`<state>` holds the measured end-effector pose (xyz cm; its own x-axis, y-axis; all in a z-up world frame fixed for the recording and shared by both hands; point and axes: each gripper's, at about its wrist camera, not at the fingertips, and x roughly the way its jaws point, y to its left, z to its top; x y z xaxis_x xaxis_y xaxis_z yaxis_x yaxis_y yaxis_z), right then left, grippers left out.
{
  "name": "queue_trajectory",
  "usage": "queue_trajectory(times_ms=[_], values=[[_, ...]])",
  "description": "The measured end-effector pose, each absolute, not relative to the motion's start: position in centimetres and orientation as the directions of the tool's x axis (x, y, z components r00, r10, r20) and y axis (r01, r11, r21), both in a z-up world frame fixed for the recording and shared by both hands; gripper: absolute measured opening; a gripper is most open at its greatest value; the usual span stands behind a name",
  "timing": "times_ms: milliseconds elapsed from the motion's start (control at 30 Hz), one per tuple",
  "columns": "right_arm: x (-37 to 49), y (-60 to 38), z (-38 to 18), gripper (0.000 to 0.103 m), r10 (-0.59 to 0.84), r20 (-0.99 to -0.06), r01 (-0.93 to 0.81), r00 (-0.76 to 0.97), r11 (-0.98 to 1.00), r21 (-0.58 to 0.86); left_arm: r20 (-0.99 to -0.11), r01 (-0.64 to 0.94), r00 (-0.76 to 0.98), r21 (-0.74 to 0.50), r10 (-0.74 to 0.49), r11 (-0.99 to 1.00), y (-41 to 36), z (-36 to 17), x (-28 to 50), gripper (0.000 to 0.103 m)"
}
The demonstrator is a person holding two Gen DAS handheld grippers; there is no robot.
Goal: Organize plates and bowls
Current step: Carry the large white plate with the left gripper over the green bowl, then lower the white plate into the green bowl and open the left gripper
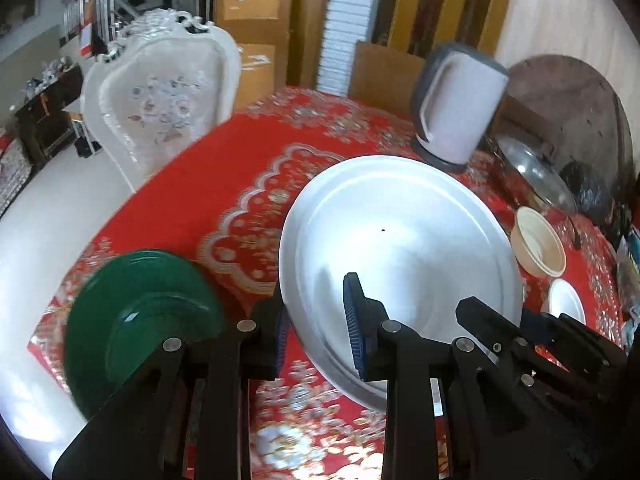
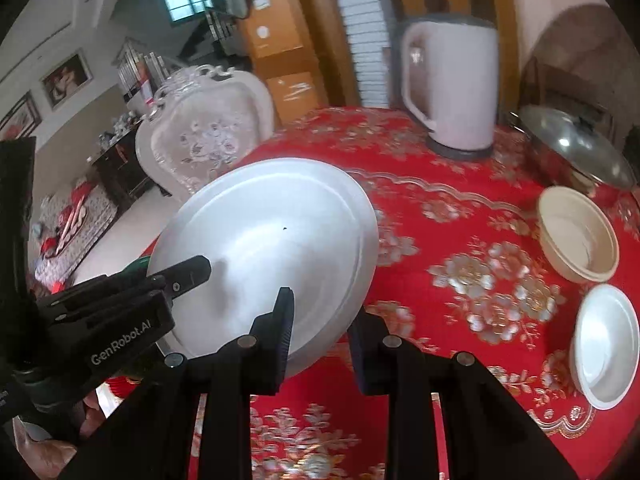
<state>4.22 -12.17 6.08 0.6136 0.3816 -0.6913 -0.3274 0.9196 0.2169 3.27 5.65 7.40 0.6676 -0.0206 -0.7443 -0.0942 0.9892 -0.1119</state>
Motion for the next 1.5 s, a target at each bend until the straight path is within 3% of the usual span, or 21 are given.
queue_trajectory(times_ms=[667,1500], values=[[1.6,-1.2,7.1,0.027,0.475,-0.676,-0.540,0.564,0.831,0.133,-0.705,-0.303,0.697,-0.124,0.131,0.945,16.2,8.6,-3.6,0.025],[0.9,5.1,3.9,0.028,0.434,-0.755,-0.600,0.491,0.797,0.068,-0.777,-0.395,0.612,-0.138,0.148,0.908,20.7,3.7,-3.5,0.025]])
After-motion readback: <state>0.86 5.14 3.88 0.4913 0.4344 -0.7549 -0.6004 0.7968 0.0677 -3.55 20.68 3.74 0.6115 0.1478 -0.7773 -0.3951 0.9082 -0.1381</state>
